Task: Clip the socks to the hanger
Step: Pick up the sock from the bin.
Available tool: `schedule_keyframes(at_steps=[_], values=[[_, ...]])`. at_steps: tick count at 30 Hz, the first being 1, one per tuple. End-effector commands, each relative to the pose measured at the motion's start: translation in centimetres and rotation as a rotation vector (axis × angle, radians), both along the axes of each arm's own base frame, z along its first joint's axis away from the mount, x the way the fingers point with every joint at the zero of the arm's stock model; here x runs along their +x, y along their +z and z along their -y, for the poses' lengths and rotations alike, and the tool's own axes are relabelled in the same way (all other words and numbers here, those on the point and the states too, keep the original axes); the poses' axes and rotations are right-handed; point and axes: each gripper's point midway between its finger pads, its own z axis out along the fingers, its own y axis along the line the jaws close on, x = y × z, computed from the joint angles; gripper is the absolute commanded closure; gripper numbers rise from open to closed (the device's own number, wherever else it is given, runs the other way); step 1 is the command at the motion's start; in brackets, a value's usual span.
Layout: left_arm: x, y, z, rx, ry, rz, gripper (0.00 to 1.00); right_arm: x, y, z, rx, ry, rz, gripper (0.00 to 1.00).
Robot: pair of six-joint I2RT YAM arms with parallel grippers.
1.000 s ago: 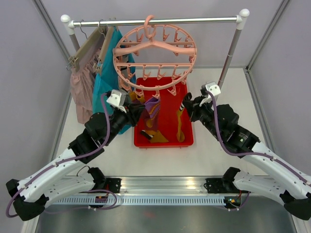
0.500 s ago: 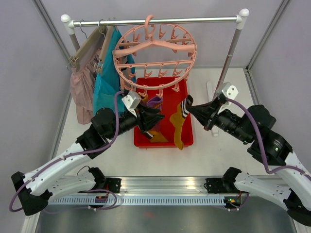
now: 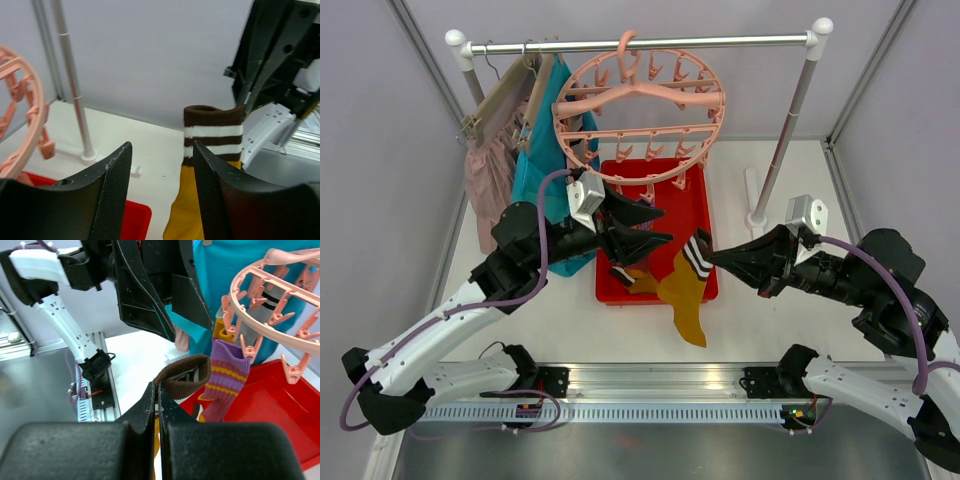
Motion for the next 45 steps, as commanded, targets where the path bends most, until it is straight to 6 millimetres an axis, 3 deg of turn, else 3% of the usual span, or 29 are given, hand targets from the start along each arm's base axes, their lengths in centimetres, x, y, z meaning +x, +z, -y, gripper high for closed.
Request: schedule_keyframes(at_steps=[1, 12, 31, 40, 45], values=[[-3.5, 1.9, 1.0, 0.002, -0.214, 0.103, 0.42, -1.9, 2.0, -0.1, 0.041, 0.086, 0.041, 1.0], [-4.5, 1.0, 3.0, 0.042, -0.366, 0.07, 0.4, -2.1, 2.7, -0.5, 0.051, 0.116, 0.052, 1.0], [-6.2, 0.4, 3.8, 0.038, -0.513, 0.045, 0.42, 1.0, 1.5, -0.7, 0.014, -0.016, 0.025, 1.0], [-5.9, 0.2, 4.1, 0.036, -0.504, 0.025, 0.52, 1.9, 0.8, -0.7, 0.003, -0.057, 0.011, 1.0], [-4.4, -0.3, 4.6, 0.043, -0.44, -0.012, 0.76, 1.7, 0.6, -0.7, -0.003, -0.048, 0.011, 1.0]])
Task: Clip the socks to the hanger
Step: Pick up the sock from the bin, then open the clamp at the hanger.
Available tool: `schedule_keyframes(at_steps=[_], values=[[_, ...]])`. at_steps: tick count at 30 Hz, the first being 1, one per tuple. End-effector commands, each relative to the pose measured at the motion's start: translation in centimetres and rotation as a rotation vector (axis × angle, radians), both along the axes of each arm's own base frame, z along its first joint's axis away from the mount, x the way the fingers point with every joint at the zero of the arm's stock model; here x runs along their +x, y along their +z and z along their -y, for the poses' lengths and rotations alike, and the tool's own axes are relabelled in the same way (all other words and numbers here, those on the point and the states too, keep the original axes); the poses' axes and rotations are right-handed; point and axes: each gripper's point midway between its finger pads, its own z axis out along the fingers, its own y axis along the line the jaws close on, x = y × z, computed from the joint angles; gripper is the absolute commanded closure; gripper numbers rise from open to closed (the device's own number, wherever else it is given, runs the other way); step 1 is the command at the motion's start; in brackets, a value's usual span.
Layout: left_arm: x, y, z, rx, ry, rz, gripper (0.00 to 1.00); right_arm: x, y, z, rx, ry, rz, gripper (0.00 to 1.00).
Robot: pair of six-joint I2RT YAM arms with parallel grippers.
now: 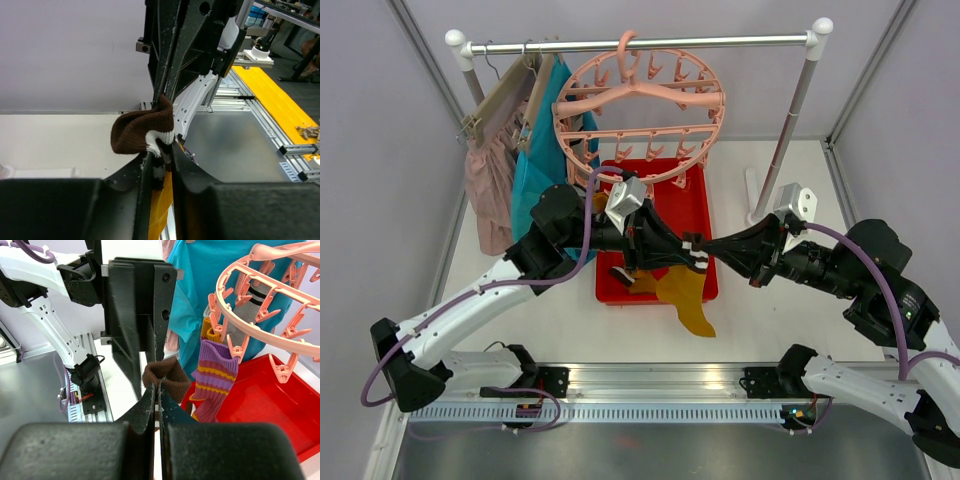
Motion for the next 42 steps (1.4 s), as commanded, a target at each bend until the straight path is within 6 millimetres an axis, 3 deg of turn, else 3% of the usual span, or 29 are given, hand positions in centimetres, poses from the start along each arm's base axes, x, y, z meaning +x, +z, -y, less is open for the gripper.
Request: schedule_keyframes(at_steps=[1, 7, 8, 12, 15, 18, 22, 28, 31, 37, 42], values=[[0.9, 1.3, 0.3, -0.03, 0.043, 0.0, 0.8, 0.1, 0.4, 0.2, 0.008, -0.01, 0.025, 1.0], [2.1, 0.9, 0.3, -0.034, 0.119, -0.017, 0.98, 1.0, -0.5, 0.8, -0.013, -0.074, 0.015, 0.97], [2.5, 0.6, 0.3, -0.032, 0.142, -0.024, 0.98, 1.4, -0.7, 1.1, -0.013, -0.102, 0.011, 0.93], [3.0, -0.4, 0.2, -0.019, 0.182, -0.036, 0.98, 3.8, -1.1, 3.1, -0.001, -0.29, -0.024, 0.57], [3.8, -1.7, 0.2, 0.008, 0.225, -0.063, 0.98, 6.9, -1.3, 5.4, 0.012, -0.512, -0.054, 0.48], [5.3, -3.6, -0.1, 0.038, 0.32, -0.099, 0.98, 9.2, -2.4, 6.0, -0.02, -0.637, -0.073, 0.46], [8.4, -6.3, -0.9, 0.095, 0.514, -0.162, 0.98, 12.0, -4.2, 4.2, -0.109, -0.678, -0.056, 0.45], [13.3, -8.5, -3.1, 0.101, 0.819, -0.245, 0.98, 14.7, -5.0, 2.0, -0.141, -0.684, -0.028, 0.42], [15.5, -8.6, -4.3, 0.065, 0.963, -0.265, 0.98, 15.8, -5.1, 1.5, -0.13, -0.669, -0.041, 0.43], [18.5, -7.5, -7.1, -0.021, 1.189, -0.275, 0.98, 17.5, -4.5, 2.6, -0.091, -0.681, -0.029, 0.42], [19.4, -6.3, -9.2, -0.039, 1.308, -0.251, 0.98, 17.6, -4.9, 2.7, -0.097, -0.658, -0.025, 0.42]])
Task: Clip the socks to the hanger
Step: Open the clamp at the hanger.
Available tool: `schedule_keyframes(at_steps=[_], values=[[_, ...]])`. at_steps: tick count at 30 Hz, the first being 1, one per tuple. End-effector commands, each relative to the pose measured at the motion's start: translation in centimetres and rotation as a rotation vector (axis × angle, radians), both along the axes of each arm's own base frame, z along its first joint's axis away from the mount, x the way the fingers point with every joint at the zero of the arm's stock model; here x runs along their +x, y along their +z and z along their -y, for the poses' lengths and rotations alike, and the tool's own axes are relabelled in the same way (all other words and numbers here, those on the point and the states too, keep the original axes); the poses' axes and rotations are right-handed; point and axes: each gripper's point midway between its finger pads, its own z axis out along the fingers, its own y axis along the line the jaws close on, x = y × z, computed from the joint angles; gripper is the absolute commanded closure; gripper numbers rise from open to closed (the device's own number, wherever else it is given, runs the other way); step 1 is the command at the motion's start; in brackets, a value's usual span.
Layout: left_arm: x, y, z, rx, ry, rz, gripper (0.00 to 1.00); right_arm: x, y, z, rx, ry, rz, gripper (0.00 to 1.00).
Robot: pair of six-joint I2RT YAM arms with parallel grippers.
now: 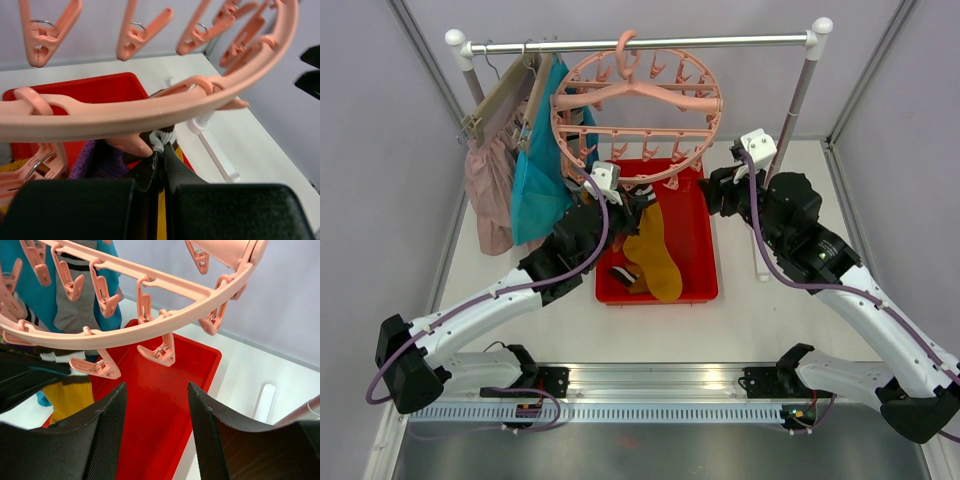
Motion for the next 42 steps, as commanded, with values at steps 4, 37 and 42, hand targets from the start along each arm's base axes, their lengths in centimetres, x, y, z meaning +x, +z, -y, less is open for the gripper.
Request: schedule_keyframes(at_steps=[4, 37, 42], values=[[1.3, 3.7, -3.0, -0.044, 0.17, 0.065, 0.98, -1.2, 1.2, -1.4, 0.034, 0.131, 0.064, 0.41], [0.5, 5.3, -6.0, -0.006, 0.202, 0.099, 0.98, 2.3, 0.7, -4.4, 0.0, 0.17, 0.181, 0.34], [0.6, 5.3, -6.2, -0.005, 0.204, 0.1, 0.98, 2.4, 0.8, -5.4, 0.017, 0.206, 0.185, 0.34]])
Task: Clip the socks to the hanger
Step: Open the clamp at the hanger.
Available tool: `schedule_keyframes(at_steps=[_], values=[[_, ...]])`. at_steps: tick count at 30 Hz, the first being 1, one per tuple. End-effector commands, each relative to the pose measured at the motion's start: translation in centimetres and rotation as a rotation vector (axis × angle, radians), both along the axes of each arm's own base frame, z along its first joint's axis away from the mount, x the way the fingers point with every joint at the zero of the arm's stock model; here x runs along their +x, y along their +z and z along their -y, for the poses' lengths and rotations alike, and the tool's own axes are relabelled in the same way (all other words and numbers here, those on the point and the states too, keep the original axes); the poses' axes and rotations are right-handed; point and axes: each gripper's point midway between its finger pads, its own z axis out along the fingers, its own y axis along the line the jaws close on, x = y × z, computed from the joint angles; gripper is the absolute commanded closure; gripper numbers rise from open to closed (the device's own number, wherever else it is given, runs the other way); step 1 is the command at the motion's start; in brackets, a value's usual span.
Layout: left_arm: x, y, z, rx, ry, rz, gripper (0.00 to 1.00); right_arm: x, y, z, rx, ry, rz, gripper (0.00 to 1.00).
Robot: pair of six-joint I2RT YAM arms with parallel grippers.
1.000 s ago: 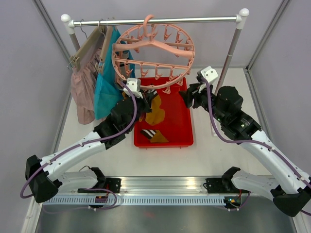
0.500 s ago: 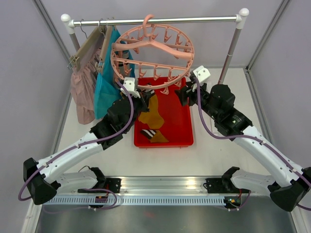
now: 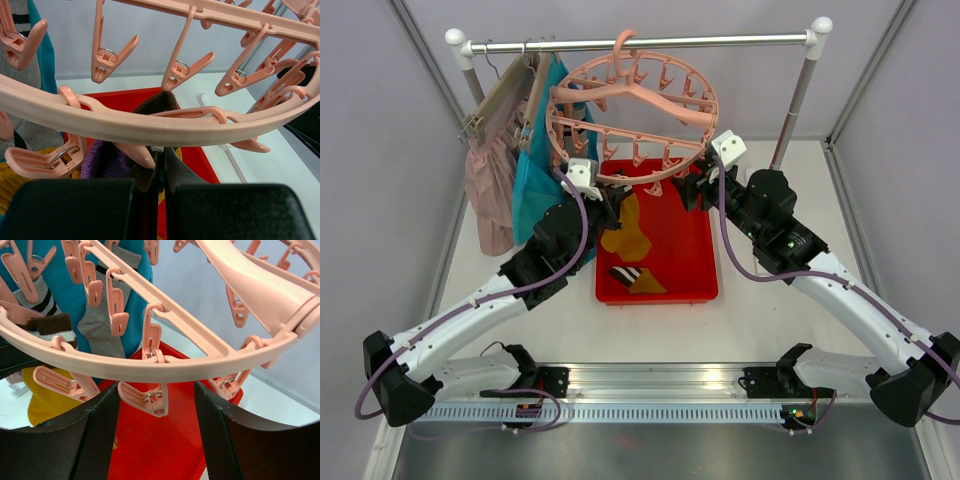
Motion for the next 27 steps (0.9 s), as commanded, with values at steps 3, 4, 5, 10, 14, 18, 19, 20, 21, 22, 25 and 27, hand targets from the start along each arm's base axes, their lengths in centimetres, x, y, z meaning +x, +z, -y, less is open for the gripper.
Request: schedule_keyframes(at_steps=[3, 4, 5, 10, 14, 18, 19, 20, 21, 22, 25, 27], values=[[-0.1, 3.1, -1.0, -0.03, 0.016, 0.062, 0.98, 0.0, 2.0, -1.1, 0.053, 0.051, 0.065, 0.36], [0.0, 3.1, -1.1, -0.031, 0.016, 0.063, 0.98, 0.0, 2.0, -1.2, 0.057, 0.054, 0.065, 0.37], [0.0, 3.0, -1.1, -0.03, 0.016, 0.061, 0.98, -0.1, 2.1, -1.2, 0.06, 0.059, 0.067, 0.38], [0.0, 3.0, -1.0, -0.034, 0.008, 0.059, 0.98, -0.1, 2.3, -1.5, 0.067, 0.072, 0.065, 0.48], [-0.1, 2.9, -0.9, -0.034, 0.002, 0.058, 0.98, -0.2, 2.7, -1.6, 0.07, 0.076, 0.063, 0.59], [-0.3, 2.8, -0.6, -0.033, -0.021, 0.056, 0.98, -0.5, 2.4, -1.7, 0.076, 0.086, 0.044, 0.76], [-0.4, 2.6, -0.4, -0.029, -0.033, 0.054, 0.98, -0.6, 2.5, -1.6, 0.079, 0.087, 0.041, 0.78], [-0.5, 2.6, -0.2, -0.029, -0.049, 0.056, 0.98, -0.6, 2.5, -1.6, 0.088, 0.085, 0.032, 0.8], [-0.9, 2.6, 0.3, -0.026, -0.087, 0.062, 0.98, -0.6, 2.2, -1.6, 0.086, 0.084, 0.02, 0.86], [-1.1, 2.1, 0.5, -0.018, -0.107, 0.058, 0.98, -0.7, 2.2, -1.6, 0.091, 0.086, 0.012, 0.88], [-2.4, 1.4, 1.4, 0.0, -0.2, 0.072, 0.98, -0.9, 1.9, -1.6, 0.099, 0.084, -0.016, 0.96], [-3.4, 1.0, 2.0, 0.015, -0.272, 0.086, 0.98, -1.1, 1.8, -1.6, 0.124, 0.08, -0.048, 1.0]])
